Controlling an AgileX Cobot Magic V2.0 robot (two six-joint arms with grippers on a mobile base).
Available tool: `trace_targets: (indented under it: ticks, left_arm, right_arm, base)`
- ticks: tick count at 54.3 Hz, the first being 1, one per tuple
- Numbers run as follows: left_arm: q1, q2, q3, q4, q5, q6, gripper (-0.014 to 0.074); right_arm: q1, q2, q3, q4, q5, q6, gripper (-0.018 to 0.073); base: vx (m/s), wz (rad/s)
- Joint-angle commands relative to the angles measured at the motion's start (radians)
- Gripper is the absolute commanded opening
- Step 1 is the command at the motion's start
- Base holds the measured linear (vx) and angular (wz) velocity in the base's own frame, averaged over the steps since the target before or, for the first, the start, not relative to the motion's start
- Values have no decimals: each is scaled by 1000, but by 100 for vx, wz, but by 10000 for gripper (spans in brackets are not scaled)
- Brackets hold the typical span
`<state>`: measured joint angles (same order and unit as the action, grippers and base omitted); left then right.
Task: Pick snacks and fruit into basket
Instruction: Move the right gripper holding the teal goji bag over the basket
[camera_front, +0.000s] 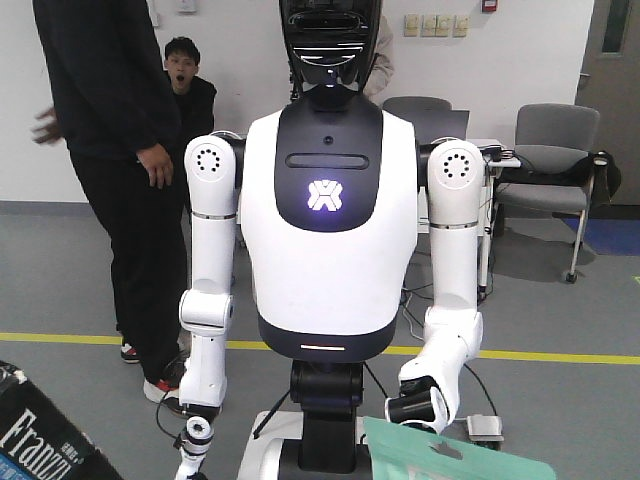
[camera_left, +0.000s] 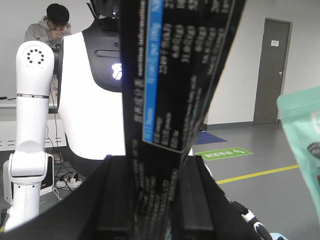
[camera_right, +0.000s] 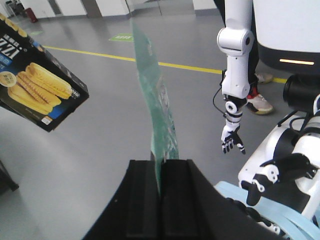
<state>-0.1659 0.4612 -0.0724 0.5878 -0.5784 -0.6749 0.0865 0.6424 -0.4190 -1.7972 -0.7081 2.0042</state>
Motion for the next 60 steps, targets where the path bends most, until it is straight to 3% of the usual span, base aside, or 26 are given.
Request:
trace_targets:
  ticks: [1, 13, 41, 60]
  left_arm:
    - [-5, 4, -27, -39, -82, -6, 0]
    - [-5, 4, -27, -39, -83, -6, 0]
    - [-5, 4, -27, -39, -95, -6, 0]
    - [-5, 4, -27, -39, -94, -4, 0]
  right_arm:
    - [-3, 46, -34, 17, -28, -52, -8]
    - [-3, 133, -34, 17, -121, -198, -8]
    - [-3, 284, -34, 34, -120, -452, -8]
    - [-3, 368, -34, 166, -171, -754, -8]
  base:
    - [0, 0]
    - [0, 0]
    - [0, 0]
    - [0, 0]
